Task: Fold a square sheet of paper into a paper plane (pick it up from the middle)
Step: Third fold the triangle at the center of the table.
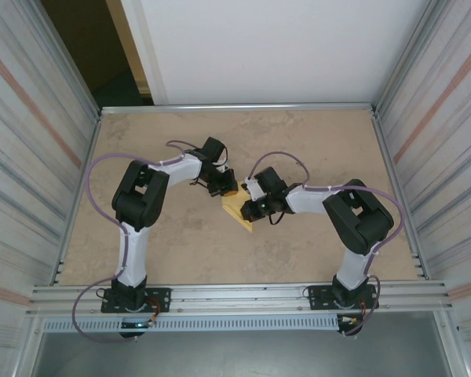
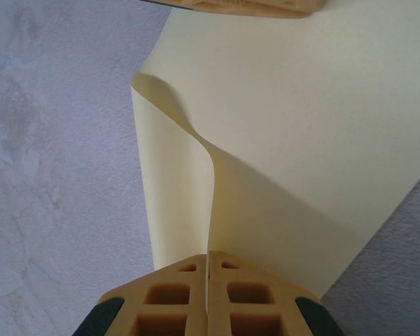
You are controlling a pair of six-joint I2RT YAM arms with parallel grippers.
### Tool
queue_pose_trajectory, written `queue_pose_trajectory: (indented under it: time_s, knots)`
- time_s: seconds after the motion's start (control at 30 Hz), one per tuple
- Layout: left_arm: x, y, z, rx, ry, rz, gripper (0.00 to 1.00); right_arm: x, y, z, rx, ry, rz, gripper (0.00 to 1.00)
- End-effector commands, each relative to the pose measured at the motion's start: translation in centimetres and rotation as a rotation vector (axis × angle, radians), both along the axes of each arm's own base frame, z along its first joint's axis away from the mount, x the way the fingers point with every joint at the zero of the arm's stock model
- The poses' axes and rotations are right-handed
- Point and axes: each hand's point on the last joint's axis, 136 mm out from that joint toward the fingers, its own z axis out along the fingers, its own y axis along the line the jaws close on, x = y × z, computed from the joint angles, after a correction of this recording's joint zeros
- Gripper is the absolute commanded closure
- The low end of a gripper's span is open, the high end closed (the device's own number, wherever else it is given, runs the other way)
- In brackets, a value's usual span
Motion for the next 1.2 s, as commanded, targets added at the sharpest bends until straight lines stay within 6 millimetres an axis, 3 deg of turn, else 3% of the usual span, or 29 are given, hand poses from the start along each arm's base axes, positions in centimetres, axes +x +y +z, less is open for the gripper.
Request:
queue_pose_trajectory:
  time_s: [0.0,0.47,0.73,0.9,1.03,1.17]
  knots:
    - [-1.7,0.5,-2.2,0.047,0.068,-0.014,0.9,0.3,0.0,-0.3,-0.008,0.036,-0.021,0.98]
    - [-1.4,0.4,-1.6,0.039,0.059,-0.011,0.9,0.5,-0.6,-1.0,-0.054,0.035,-0.038,0.99]
    - [0.3,0.9,4.4,-0.084,-0.071,0.082,0.85,0.4,-0.7,-1.3,-0.059,0.044,-0.042,0.99]
    - [-0.8,1.8,5.6,-0.135,-0.113,0.146,0.82,0.5,-0.7,-1.4,-0.057,0.049,-0.049,0.99]
    - [-2.6,2.6,5.7,-0.142,-0.127,0.188,0.82,0.5,-0.6,-1.6,-0.057,0.057,-0.05,0.99]
    - [-4.6,2.1,5.2,-0.165,-0.109,0.196,0.83,0.6,-0.7,-1.8,-0.06,0.063,-0.056,0.99]
